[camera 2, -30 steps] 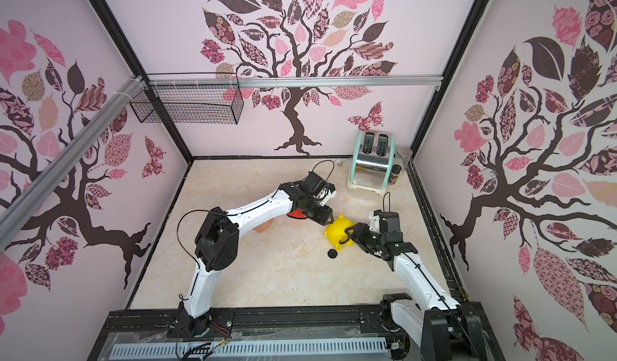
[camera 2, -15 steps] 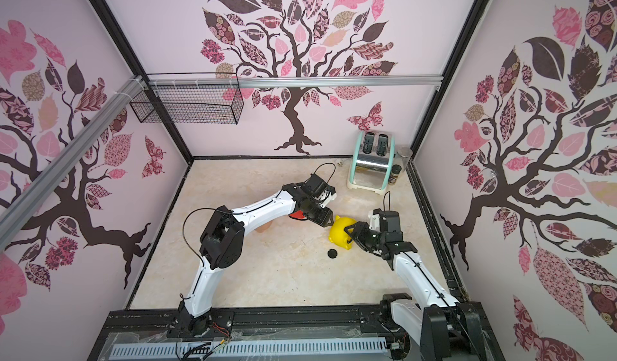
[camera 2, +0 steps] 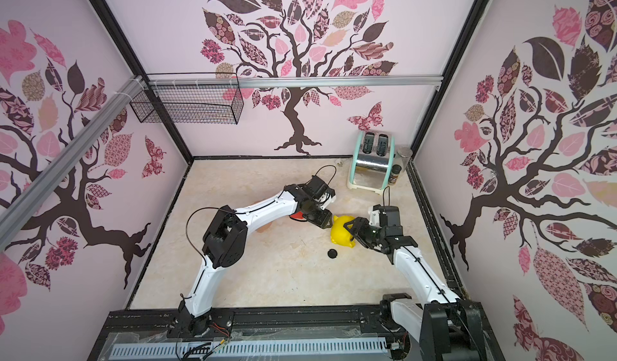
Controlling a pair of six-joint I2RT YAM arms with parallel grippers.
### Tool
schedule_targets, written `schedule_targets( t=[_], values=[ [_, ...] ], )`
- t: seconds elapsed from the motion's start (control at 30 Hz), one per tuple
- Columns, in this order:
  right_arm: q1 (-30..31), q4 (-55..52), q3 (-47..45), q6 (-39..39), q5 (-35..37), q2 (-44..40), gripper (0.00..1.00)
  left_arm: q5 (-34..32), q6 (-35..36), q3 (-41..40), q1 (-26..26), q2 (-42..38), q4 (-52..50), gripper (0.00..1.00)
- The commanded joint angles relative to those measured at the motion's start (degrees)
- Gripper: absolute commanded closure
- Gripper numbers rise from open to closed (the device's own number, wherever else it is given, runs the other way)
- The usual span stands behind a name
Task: Close piggy banks
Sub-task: Turn over the piggy bank at the center of the board.
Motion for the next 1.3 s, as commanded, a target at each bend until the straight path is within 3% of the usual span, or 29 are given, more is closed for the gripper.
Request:
schedule_targets(
  t=[0.0, 0.4, 0.63, 0.9, 1.27],
  values=[
    [-0.28, -8.55, 4.17, -4.99, 7.07, -1.44, 0.39, -0.21, 0.73, 1.50, -0.23, 0.12, -0.05, 0.52],
    [-0.19, -12.04, 9.56, -8.65, 20.42, 6.18, 0.24, 0.19, -0.43, 0.98, -0.21, -1.86, 0.12, 0.52],
    [-0.19, -3.88, 6.85, -7.81, 20.60, 6.12, 0.18, -0.52, -4.53, -1.34, -0.23, -4.94, 3.05, 0.50],
    [-0.10, 3.76, 4.35, -5.75, 18.71, 7.74, 0.22, -1.38, -10.90, -3.67, -0.30, -6.35, 8.21, 0.50],
    [1.28, 7.85, 2.78, -3.80, 16.53, 8.52, 0.25, -2.43, -12.87, -3.60, -1.44, -4.32, 9.91, 0.50]
  ],
)
